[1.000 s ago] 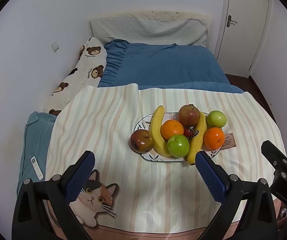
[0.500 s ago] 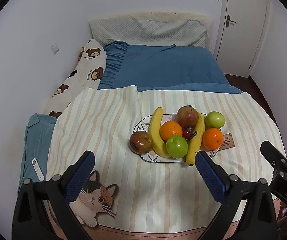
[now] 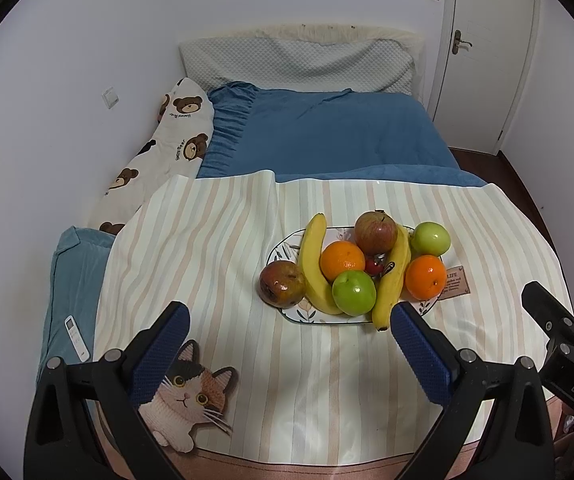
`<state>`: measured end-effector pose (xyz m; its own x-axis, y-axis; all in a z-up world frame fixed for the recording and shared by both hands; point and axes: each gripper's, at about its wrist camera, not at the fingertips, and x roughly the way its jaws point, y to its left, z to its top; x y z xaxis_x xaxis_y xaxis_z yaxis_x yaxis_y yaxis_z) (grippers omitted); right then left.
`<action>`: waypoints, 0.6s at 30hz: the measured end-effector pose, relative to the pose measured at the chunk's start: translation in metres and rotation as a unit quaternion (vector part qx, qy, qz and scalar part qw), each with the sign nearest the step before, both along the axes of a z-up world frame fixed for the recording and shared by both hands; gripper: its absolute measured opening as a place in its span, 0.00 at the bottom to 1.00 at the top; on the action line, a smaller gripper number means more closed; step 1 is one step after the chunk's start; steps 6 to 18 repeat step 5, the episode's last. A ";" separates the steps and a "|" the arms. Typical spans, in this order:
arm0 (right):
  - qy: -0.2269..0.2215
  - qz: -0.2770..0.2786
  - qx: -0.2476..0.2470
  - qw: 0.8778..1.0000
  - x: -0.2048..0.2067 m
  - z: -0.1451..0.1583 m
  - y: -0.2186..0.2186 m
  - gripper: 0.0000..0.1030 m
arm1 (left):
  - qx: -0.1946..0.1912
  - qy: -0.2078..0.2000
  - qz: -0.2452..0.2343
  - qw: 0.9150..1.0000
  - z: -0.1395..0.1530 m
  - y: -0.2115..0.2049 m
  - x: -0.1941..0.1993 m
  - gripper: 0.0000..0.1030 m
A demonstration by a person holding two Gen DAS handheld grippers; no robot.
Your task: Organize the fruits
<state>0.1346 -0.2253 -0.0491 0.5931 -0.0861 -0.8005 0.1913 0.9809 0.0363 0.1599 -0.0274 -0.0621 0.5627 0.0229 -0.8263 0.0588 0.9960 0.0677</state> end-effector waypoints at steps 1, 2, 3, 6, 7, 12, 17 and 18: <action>0.000 0.000 0.000 1.000 -0.001 0.000 0.000 1.00 | 0.000 0.000 0.000 1.000 0.001 0.000 0.000 1.00; 0.000 0.000 -0.001 1.000 -0.001 0.000 0.000 1.00 | 0.001 0.000 0.001 1.000 0.001 0.000 -0.001 1.00; 0.000 0.000 0.000 1.000 -0.001 0.000 0.000 1.00 | 0.001 0.000 0.001 1.000 0.001 0.000 0.000 1.00; 0.000 0.000 -0.001 1.000 -0.001 0.000 0.000 1.00 | -0.001 0.000 0.001 1.000 0.001 0.000 0.000 1.00; 0.000 0.000 -0.001 1.000 -0.001 0.000 0.000 1.00 | -0.001 0.000 0.001 1.000 0.001 0.000 0.000 1.00; 0.000 0.000 -0.001 1.000 -0.001 0.000 0.000 1.00 | -0.001 0.000 0.001 1.000 0.001 0.000 0.000 1.00; 0.000 0.000 -0.001 1.000 -0.001 0.000 0.000 1.00 | -0.001 0.000 0.001 1.000 0.001 0.000 0.000 1.00; 0.000 0.000 -0.001 1.000 -0.001 0.000 0.000 1.00 | -0.001 0.000 0.001 1.000 0.001 0.000 0.000 1.00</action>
